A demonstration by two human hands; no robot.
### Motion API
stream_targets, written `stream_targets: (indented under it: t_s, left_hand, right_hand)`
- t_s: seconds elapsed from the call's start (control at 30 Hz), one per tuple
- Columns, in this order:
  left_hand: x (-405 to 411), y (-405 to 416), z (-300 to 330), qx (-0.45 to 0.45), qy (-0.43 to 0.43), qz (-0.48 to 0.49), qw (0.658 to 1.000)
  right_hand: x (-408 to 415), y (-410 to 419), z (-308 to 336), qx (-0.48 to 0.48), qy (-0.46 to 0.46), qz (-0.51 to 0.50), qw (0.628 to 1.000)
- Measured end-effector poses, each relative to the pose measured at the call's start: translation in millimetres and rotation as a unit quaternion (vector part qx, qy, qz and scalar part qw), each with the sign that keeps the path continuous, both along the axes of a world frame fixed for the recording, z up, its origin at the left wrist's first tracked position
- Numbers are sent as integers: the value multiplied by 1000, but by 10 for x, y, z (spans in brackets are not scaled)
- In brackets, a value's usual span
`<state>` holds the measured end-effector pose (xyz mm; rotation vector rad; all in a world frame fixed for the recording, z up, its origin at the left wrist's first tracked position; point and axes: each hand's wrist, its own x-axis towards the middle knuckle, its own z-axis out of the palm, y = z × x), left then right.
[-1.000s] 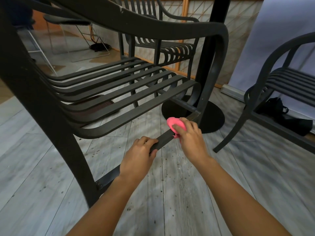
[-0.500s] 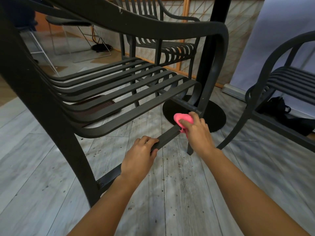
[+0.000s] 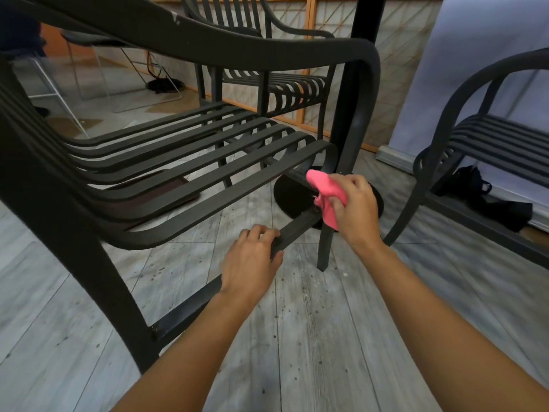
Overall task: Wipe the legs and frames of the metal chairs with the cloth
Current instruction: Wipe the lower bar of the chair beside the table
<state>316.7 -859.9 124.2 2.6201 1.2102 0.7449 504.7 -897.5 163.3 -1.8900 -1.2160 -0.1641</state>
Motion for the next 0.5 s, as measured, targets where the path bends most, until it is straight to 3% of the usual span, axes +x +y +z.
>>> stream_targets:
  t_s: [0.1, 0.23, 0.33, 0.5]
  left_hand:
    - [160, 77, 24, -2, 8, -14, 1000]
    - [339, 180, 56, -15, 10, -22, 1000]
    - [412, 230, 34, -32, 8, -25, 999]
    - [414, 233, -36, -62, -27, -34, 997]
  right_hand:
    - [30, 63, -5, -6, 10, -5, 1000]
    - [-50, 145, -122, -26, 18, 75, 997]
    - [-126, 154, -289, -110, -71, 75, 989]
    - [-166, 85, -438, -147, -131, 88, 977]
